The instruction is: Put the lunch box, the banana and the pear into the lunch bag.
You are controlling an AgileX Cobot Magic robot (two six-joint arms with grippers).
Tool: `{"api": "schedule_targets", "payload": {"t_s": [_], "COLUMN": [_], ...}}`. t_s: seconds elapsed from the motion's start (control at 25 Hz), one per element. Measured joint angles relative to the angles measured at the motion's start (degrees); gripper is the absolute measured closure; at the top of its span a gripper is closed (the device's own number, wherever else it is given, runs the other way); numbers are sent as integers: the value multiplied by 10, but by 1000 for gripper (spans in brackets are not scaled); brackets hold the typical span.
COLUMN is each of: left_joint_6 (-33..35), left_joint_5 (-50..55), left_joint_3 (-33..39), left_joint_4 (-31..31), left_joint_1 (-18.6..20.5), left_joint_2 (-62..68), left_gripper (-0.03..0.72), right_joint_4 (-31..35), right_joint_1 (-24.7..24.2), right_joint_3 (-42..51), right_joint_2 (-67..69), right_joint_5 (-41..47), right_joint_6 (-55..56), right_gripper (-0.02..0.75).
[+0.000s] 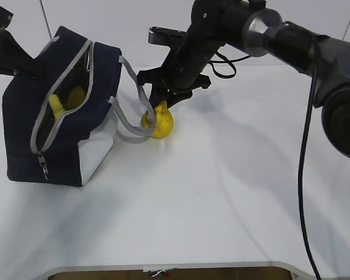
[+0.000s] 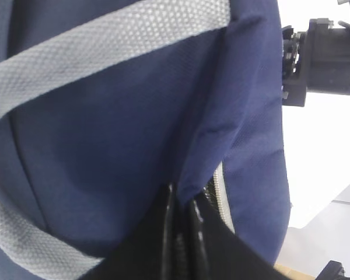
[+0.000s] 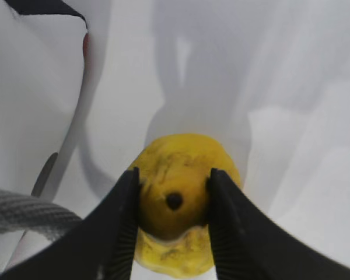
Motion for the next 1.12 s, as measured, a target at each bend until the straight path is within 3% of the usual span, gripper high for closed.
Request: {"api": "schedule_targets", "payload": {"t_s": [0.16, 0.44, 0.64, 1.12], "left_joint_6": [0, 0, 0, 0], "left_joint_5": [0, 0, 0, 0], "left_joint_3": [0, 0, 0, 0], "left_joint_4": [0, 0, 0, -70], "left_joint_1": [0, 0, 0, 0], "left_joint_2": [0, 0, 0, 0], "left_gripper": [685, 685, 685, 685], "right_joint_4": [1, -44, -31, 213], "right_joint_1": [0, 0, 0, 0], "right_joint_3": [-3, -46, -101, -96], "right_joint_2": [0, -40, -93, -106], "right_joint_5": [14, 80, 86, 52], "right_joint_6": [-7, -18, -18, -78], "right_gripper": [482, 489, 489, 491]}}
